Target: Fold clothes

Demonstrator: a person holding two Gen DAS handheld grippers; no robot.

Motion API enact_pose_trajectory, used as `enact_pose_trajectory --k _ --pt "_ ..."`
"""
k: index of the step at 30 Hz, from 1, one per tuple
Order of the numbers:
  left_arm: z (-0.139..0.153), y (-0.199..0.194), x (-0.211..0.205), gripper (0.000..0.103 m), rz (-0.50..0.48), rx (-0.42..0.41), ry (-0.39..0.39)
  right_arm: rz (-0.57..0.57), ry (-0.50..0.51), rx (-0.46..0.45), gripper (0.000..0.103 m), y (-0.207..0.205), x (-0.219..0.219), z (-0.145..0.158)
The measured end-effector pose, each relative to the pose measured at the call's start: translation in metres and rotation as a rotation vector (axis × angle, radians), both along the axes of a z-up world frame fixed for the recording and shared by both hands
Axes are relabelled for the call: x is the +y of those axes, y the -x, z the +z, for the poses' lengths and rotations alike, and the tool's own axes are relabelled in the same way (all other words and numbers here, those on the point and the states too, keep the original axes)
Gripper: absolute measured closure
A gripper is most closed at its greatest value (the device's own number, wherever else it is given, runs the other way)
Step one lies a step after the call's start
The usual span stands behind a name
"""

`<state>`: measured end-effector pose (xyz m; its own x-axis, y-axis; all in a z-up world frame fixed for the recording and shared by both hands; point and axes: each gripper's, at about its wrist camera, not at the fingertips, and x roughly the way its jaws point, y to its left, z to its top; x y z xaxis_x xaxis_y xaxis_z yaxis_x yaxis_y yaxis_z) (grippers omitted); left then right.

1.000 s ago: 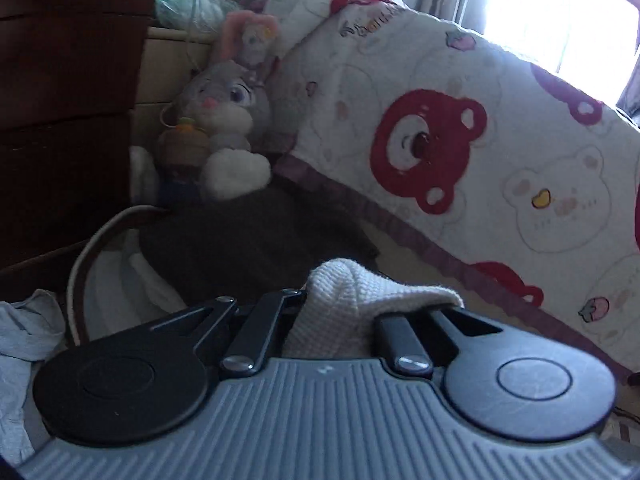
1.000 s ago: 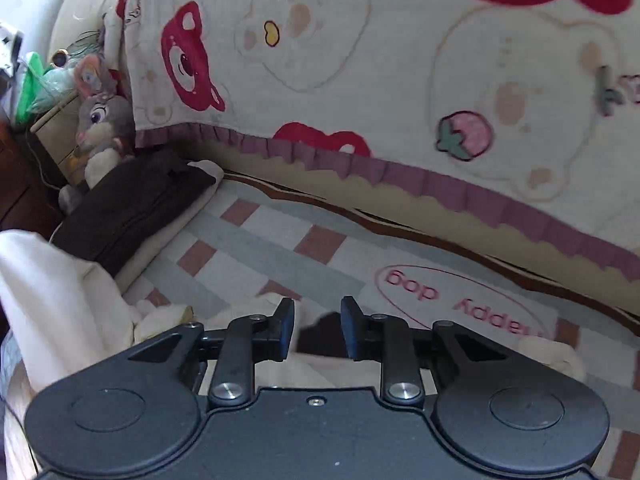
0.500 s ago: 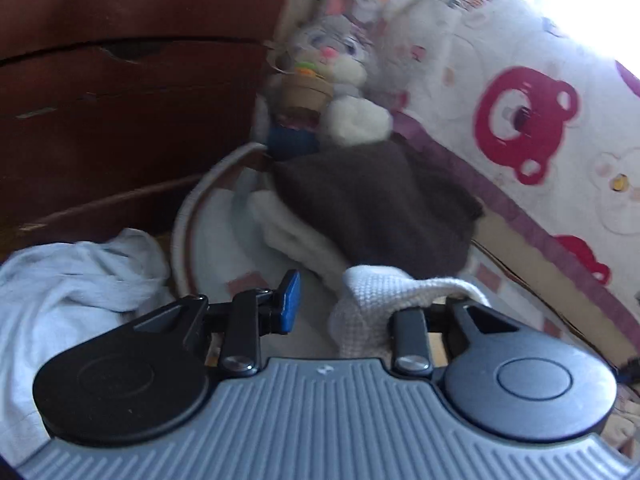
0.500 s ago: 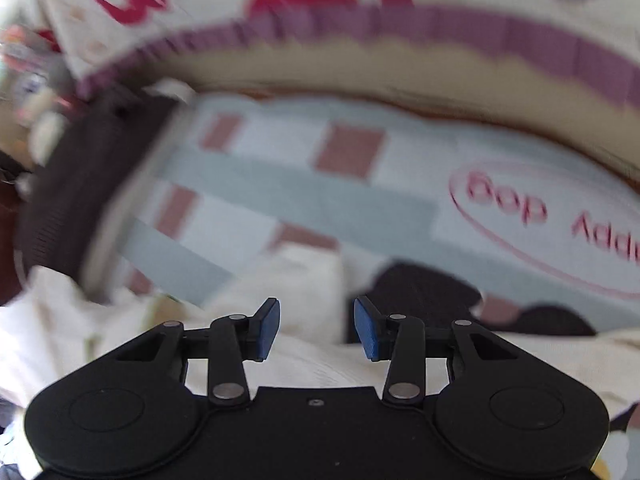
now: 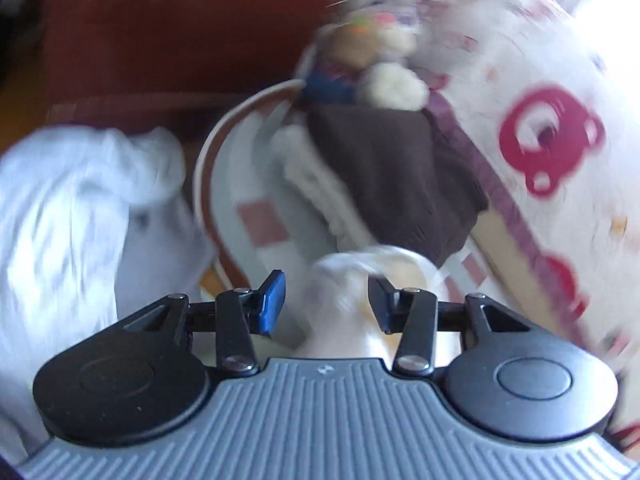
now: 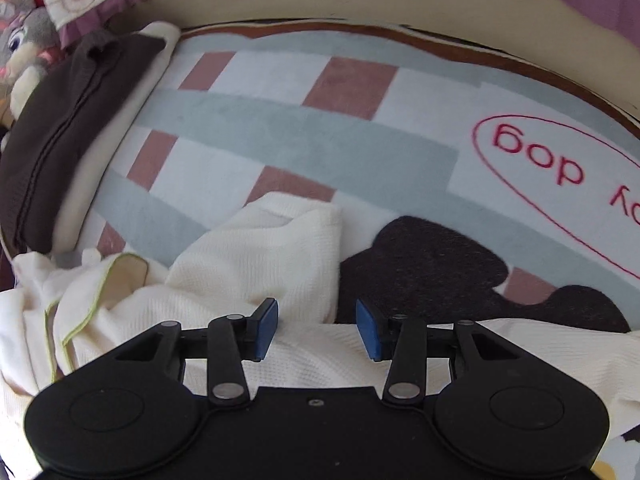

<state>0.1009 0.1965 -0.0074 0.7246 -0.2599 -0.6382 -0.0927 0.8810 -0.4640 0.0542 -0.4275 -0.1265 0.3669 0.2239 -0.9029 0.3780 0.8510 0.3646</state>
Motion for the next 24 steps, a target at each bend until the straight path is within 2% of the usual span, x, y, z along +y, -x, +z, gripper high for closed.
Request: enact_pose_trajectory --k 2,3,5,9,10,11,12,14,15,19,22,24 --pt "0.003 0.004 0.015 0.058 0.066 0.005 0.024 0.005 -0.007 -0.005 0.049 -0.001 0.003 -0.002" --pt "0.005 0.006 0.02 0.058 0.096 -0.004 0.01 0.007 -0.004 -0.008 0.048 -0.002 0.004 -0.003" --pt "0.012 0.01 0.023 0.058 0.13 -0.046 -0.074 -0.002 0.023 -0.008 0.045 -0.004 0.005 -0.005" --pt "0.011 -0.01 0.007 0.053 0.013 -0.024 -0.1 -0.003 0.048 -0.034 0.044 -0.007 0.007 -0.015" --pt "0.009 -0.018 -0.001 0.053 -0.03 -0.015 -0.109 0.035 0.055 -0.056 0.053 -0.008 0.012 -0.019" --pt "0.005 -0.029 -0.014 0.053 -0.084 -0.006 -0.128 0.107 0.083 -0.08 0.092 -0.009 0.022 -0.024" --pt "-0.001 -0.04 -0.029 0.053 -0.135 0.008 -0.148 0.185 0.141 -0.094 0.097 -0.01 0.036 -0.026" --pt "-0.012 -0.059 -0.061 0.053 -0.225 0.035 -0.196 0.259 0.27 -0.14 0.097 -0.009 0.06 -0.012" --pt "-0.016 -0.067 -0.077 0.053 -0.265 0.043 -0.218 0.267 0.298 -0.194 0.098 -0.007 0.065 0.004" --pt "-0.02 -0.089 -0.124 0.053 -0.372 0.037 -0.269 0.139 0.461 -0.419 0.101 0.018 0.05 0.089" --pt "-0.018 -0.091 -0.157 0.052 -0.44 -0.026 -0.309 0.016 0.579 -0.472 0.101 0.043 0.03 0.124" --pt "-0.016 -0.086 -0.18 0.049 -0.517 -0.081 -0.342 -0.016 0.712 -0.401 0.101 0.049 0.021 0.123"
